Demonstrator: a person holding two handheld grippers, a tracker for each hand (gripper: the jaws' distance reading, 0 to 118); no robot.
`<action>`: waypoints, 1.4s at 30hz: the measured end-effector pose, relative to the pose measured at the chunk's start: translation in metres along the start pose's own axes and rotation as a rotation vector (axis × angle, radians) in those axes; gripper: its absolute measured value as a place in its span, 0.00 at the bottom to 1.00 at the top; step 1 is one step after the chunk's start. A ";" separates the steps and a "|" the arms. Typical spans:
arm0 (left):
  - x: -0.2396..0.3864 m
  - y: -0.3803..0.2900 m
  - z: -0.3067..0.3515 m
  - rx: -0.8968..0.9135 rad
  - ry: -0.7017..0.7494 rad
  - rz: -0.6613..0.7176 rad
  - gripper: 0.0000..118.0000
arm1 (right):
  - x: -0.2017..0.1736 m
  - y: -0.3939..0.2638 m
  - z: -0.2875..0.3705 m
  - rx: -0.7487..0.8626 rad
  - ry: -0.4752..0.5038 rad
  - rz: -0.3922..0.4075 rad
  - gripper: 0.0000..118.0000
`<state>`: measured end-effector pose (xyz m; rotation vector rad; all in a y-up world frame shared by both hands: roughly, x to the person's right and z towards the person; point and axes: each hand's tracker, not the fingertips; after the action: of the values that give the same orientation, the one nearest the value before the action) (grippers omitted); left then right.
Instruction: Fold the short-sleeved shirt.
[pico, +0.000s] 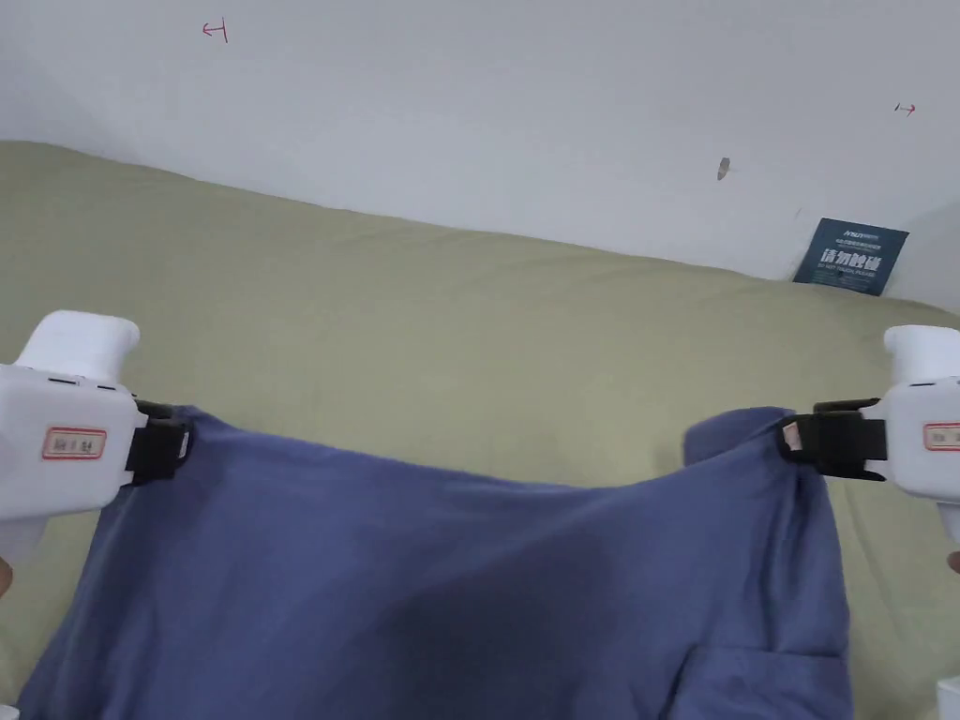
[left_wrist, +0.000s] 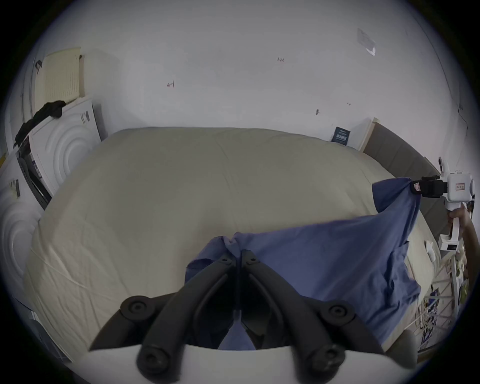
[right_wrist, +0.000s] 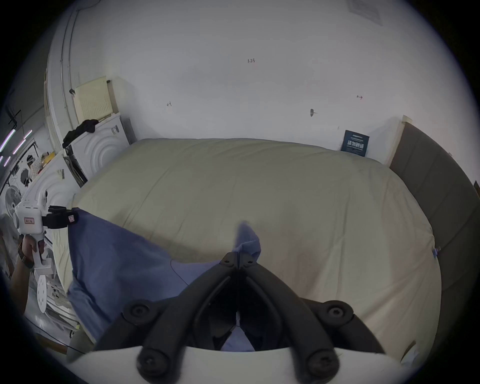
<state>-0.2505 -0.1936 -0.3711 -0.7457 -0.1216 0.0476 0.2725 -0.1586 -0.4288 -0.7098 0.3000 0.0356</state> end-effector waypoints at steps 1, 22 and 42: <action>-0.001 -0.001 0.010 0.003 -0.012 -0.010 0.02 | 0.005 -0.001 0.007 0.000 0.005 -0.011 0.01; 0.009 -0.207 0.115 -0.259 -0.039 -0.003 0.02 | -0.003 -0.220 0.120 -0.227 -0.025 -0.254 0.01; 0.029 -0.144 0.217 0.044 0.207 0.060 0.72 | -0.046 -0.161 0.194 -0.031 -0.295 -0.078 0.81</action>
<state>-0.2495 -0.1506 -0.1124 -0.7064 0.0990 0.0300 0.3008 -0.1522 -0.1738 -0.7362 -0.0103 0.0701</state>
